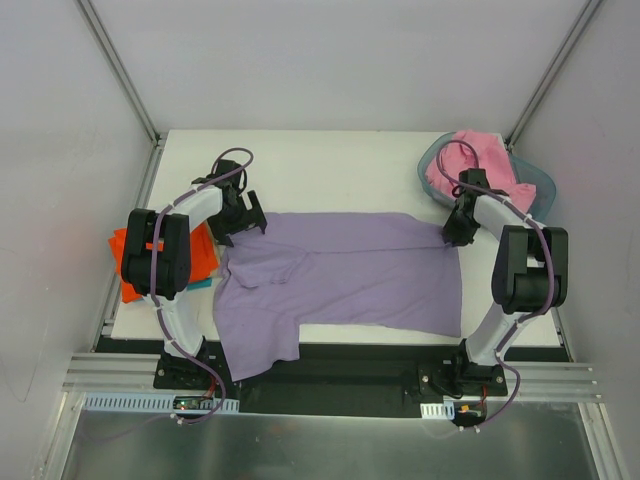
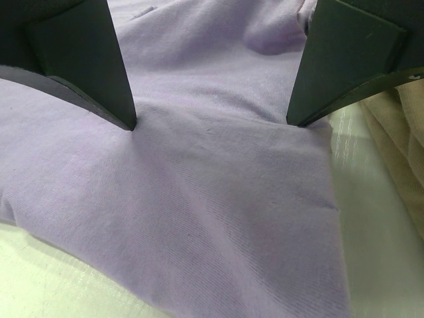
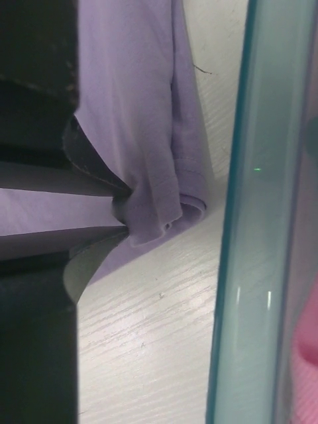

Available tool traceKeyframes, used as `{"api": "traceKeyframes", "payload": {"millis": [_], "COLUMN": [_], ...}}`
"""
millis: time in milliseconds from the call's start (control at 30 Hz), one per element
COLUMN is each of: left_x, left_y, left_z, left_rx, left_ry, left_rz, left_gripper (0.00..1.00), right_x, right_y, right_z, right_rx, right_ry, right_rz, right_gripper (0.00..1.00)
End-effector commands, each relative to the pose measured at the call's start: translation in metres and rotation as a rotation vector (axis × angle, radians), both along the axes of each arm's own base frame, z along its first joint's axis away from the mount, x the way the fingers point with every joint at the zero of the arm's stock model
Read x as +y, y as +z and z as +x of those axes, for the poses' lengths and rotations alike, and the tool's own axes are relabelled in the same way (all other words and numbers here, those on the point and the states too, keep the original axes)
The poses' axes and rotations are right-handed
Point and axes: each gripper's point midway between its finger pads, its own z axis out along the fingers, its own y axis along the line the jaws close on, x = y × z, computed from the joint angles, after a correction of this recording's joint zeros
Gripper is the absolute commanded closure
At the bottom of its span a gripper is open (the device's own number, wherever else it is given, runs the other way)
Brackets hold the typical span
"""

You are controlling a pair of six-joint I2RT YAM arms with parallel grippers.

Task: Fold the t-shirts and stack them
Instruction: Fold the flattened tshirt in 1/3 of the way

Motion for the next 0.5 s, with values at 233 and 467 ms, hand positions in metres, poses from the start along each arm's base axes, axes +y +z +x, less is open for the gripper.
{"api": "traceKeyframes", "payload": {"millis": [233, 467], "left_x": [0.006, 0.005], "left_y": [-0.001, 0.0], "left_z": [-0.005, -0.005], "left_rx": [0.013, 0.008], "left_ry": [-0.01, -0.013], "left_rz": [0.016, 0.014], "left_gripper": [0.01, 0.01], "right_x": [-0.006, 0.001], "right_y": [0.016, 0.011], "right_z": [0.018, 0.033], "right_rx": [-0.031, -0.047], "right_ry": [0.016, 0.044], "right_rz": [-0.021, 0.014], "right_gripper": [0.83, 0.96]}}
